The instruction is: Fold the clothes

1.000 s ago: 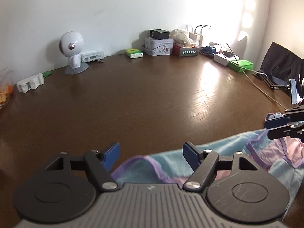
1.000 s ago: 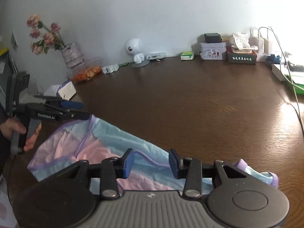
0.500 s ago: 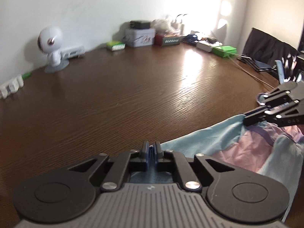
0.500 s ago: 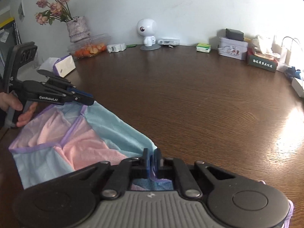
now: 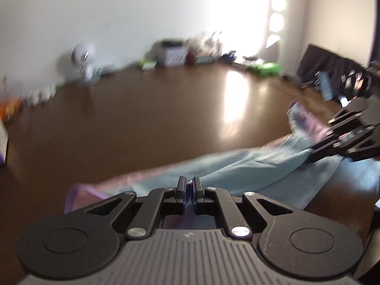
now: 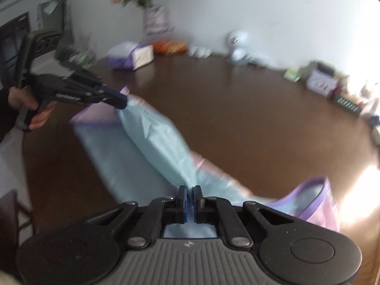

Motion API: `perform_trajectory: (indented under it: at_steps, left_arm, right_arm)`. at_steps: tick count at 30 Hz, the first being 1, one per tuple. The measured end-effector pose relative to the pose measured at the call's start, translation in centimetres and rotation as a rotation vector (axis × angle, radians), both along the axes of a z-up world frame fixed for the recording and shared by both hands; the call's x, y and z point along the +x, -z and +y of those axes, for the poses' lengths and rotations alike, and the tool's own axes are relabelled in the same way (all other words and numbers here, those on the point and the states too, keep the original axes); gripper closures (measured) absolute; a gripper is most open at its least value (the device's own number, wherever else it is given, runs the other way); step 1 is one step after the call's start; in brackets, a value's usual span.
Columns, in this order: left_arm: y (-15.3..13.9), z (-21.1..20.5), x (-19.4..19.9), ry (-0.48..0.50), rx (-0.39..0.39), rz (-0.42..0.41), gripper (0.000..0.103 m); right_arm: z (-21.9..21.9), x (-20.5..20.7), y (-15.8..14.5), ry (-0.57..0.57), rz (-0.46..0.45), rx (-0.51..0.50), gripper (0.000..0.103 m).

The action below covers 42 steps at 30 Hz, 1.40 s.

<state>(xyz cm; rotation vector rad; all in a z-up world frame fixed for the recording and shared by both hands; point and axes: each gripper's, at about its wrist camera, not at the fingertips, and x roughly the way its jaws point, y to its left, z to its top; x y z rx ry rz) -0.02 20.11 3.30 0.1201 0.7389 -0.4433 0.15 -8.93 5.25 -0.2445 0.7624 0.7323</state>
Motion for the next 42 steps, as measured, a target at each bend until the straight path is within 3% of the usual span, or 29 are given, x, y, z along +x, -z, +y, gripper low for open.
perform_trajectory:
  at_steps: [2,4,5,6,8,10,11,14,15,18,19,20,23,29,33,36,38,40,42]
  left_arm:
    - [0.1,0.9,0.0,-0.059,-0.013,0.003,0.08]
    - [-0.4,2.3,-0.1,-0.117,-0.04,-0.025,0.059]
    - [-0.6,2.8,0.0,-0.14,-0.051,-0.031,0.054]
    - [-0.6,3.1,0.3,-0.168,-0.041,-0.021,0.054]
    - [-0.2,3.7,1.3,-0.234,0.001,0.01,0.054]
    - [0.5,4.4,2.2,-0.29,-0.004,0.057,0.054]
    - [0.7,4.6,2.5,-0.31,-0.013,0.07,0.054]
    - [0.7,4.9,3.1,-0.338,-0.034,0.086,0.053]
    - [0.6,5.0,3.4,-0.345,-0.049,0.093,0.055]
    - [0.5,4.9,4.4,-0.376,-0.079,0.114,0.077]
    - [0.6,4.9,4.7,-0.381,-0.092,0.124,0.091]
    - [0.7,4.9,5.0,-0.388,-0.107,0.133,0.095]
    - [0.9,5.4,5.9,-0.426,-0.142,0.135,0.1]
    - [0.9,6.8,7.4,-0.507,-0.206,0.113,0.1]
    - [1.1,7.1,7.8,-0.534,-0.21,0.116,0.097]
    - [0.2,6.7,6.5,-0.562,-0.19,0.084,0.089]
    - [-0.6,5.5,5.2,-0.548,-0.194,0.052,0.072]
    - [-1.1,2.9,4.2,-0.481,-0.173,0.036,0.063]
    - [-1.0,0.0,3.5,-0.402,-0.129,0.046,0.062]
  right_arm:
    - [-1.4,-0.6,-1.2,-0.004,-0.009,0.045,0.092]
    - [-4.5,-0.1,-3.2,0.067,-0.053,0.091,0.075]
    - [-6.3,0.6,-3.8,0.14,-0.066,0.098,0.057]
    - [-7.7,1.6,-4.1,0.212,-0.067,0.091,0.055]
    - [-8.7,4.2,-3.7,0.297,-0.048,0.065,0.055]
    - [-8.9,6.7,-2.8,0.354,-0.008,0.042,0.056]
    - [-8.6,7.8,-2.1,0.369,0.023,0.032,0.061]
    - [-8.1,9.3,-0.1,0.435,0.062,-0.014,0.1]
    - [-8.0,9.5,0.4,0.452,0.071,-0.024,0.101]
    - [-8.6,5.2,-2.2,0.412,-0.101,0.036,0.101]
    - [-8.9,3.5,-2.8,0.415,-0.153,0.036,0.101]
    - [-9.2,1.8,-3.4,0.42,-0.205,0.035,0.101]
    - [-10.4,-2.0,-2.7,0.445,-0.229,0.027,0.101]
    - [-11.3,-6.1,1.9,0.498,-0.155,-0.039,0.101]
    - [-11.7,-6.9,2.4,0.493,-0.107,-0.045,0.099]
    - [-12.2,-7.8,0.6,0.477,-0.119,0.022,0.086]
    - [-12.1,-7.0,-0.1,0.478,-0.132,0.073,0.08]
    - [-11.8,-5.4,-0.2,0.478,-0.122,0.119,0.081]
    - [-11.3,-3.4,0.3,0.496,-0.101,0.145,0.081]
